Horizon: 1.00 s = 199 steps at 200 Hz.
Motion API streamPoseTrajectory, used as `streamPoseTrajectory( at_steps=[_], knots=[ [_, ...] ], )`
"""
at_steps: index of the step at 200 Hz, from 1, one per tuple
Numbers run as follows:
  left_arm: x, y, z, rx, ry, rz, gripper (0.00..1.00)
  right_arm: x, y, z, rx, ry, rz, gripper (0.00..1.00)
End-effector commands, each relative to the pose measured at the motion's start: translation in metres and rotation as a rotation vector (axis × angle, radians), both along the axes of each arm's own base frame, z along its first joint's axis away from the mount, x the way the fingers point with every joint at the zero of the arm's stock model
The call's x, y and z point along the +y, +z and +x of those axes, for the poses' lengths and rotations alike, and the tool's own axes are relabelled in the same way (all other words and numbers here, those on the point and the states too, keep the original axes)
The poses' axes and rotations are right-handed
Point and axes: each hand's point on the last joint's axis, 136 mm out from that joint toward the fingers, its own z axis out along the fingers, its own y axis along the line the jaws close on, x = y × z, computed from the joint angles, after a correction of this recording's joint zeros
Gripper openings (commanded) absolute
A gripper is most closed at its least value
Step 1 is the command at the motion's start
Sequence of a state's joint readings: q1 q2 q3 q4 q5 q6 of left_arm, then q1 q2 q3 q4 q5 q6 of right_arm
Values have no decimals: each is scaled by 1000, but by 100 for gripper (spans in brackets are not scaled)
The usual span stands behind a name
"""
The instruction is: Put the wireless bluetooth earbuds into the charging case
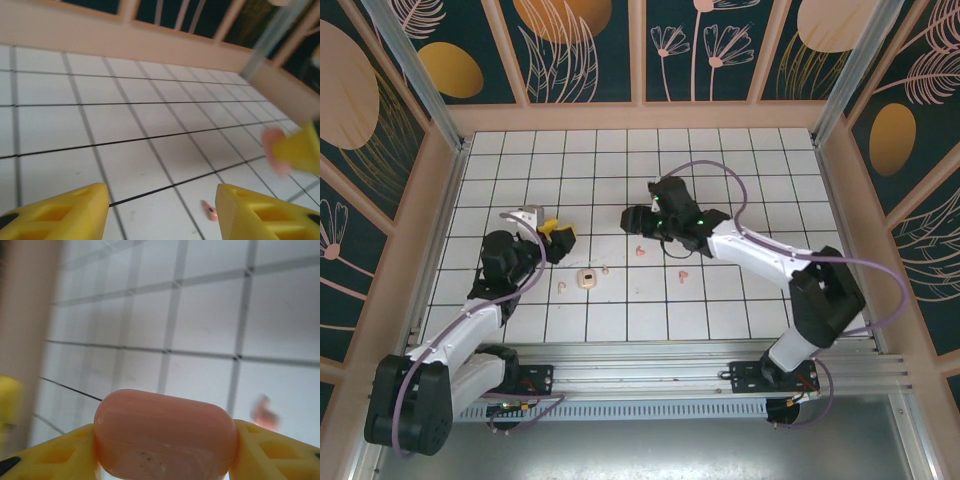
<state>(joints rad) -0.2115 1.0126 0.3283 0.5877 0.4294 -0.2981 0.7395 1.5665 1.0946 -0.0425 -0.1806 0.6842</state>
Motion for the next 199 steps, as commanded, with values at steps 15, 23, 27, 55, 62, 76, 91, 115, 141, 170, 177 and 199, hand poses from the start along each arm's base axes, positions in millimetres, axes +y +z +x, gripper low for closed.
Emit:
streamPoseTrajectory(
  at_steps=[15, 23, 27, 55, 62, 76, 91, 115, 141, 170, 177, 199],
  knots=[
    [-42, 58, -25, -303, -274, -2, 57, 18, 94, -2, -197, 93, 481, 57],
    [-45, 59, -28, -315, -296, 4, 56, 19, 100, -3, -194, 100, 521, 57],
    [-48, 59, -30, -323, -307, 8, 56, 21, 102, -5, -192, 108, 533, 56],
    [-56, 58, -32, -341, -349, 39, 56, 38, 109, -14, -180, 143, 555, 56],
    [-57, 57, -29, -335, -348, 49, 57, 41, 109, -16, -175, 146, 562, 56],
    [-56, 57, -25, -328, -336, 56, 58, 44, 112, -18, -164, 149, 585, 56],
    [-56, 61, -24, -344, -330, 49, 59, 47, 111, -20, -155, 151, 595, 56],
    [-55, 69, -25, -369, -325, 49, 59, 52, 109, -25, -136, 160, 596, 56],
    [-56, 76, -29, -392, -335, 42, 58, 61, 106, -31, -118, 177, 592, 56],
    [-58, 75, -35, -420, -361, 37, 57, 71, 100, -34, -100, 199, 586, 56],
    [-58, 74, -35, -418, -355, 36, 55, 73, 100, -34, -99, 203, 589, 55],
    [-57, 76, -35, -427, -351, 33, 51, 79, 99, -37, -92, 218, 598, 55]
  ],
)
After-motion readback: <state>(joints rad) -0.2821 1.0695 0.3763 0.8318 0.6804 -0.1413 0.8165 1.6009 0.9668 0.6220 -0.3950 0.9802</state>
